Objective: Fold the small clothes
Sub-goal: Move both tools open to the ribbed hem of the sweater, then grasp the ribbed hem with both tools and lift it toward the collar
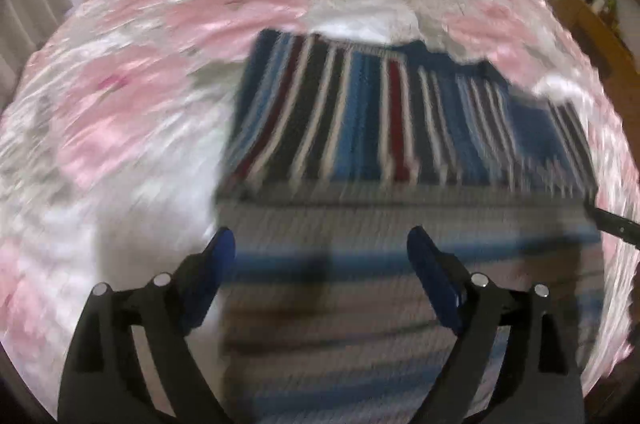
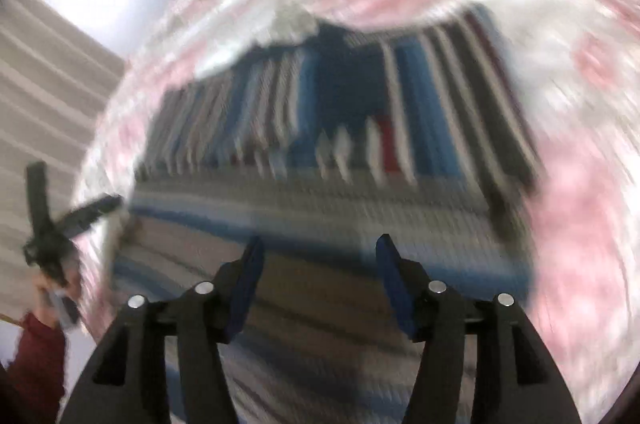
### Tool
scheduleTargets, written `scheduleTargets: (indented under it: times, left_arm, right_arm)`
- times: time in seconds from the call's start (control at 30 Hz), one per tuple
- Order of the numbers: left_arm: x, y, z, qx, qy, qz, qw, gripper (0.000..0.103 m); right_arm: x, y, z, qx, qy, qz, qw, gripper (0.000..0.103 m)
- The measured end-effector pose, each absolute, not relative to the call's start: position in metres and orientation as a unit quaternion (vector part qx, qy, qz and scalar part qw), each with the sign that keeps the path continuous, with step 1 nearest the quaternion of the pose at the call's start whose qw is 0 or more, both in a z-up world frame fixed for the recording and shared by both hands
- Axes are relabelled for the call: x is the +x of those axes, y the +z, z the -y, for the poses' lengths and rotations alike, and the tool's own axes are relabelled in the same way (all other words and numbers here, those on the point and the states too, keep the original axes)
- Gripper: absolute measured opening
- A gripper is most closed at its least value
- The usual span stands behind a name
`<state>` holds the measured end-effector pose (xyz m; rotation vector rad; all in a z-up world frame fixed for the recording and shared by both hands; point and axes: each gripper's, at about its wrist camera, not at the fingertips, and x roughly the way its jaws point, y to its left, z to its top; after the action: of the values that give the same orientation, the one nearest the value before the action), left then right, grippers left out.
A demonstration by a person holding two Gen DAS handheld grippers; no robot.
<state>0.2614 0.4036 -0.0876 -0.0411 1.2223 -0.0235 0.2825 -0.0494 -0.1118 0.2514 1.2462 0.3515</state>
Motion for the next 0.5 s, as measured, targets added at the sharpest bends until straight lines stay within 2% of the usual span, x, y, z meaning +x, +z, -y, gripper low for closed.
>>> scheduleTargets:
  times: [0.17, 0.33, 0.5]
  left_arm:
    - [0.172, -0.099, -0.429, -0.022, -0.002, -0.619, 0.785, 0.087]
    - [0.124, -0.11, -0.433, -0.047, -0.006, -0.633, 0.773, 0.087]
    - [0.1, -0.118, -0.421, -0.057, -0.017, -0.634, 0.771, 0.087]
  right_arm:
    - [0.17, -0.117, 0.094, 0.131, 0.137, -0.606, 0.773, 0.062]
    - [0.114, -0.117, 0.114, 0.144, 0.117, -0.608, 0.772, 0.069]
    - [0.09, -0.122, 0.107, 0.129, 0.112, -0.61, 0.774, 0.07]
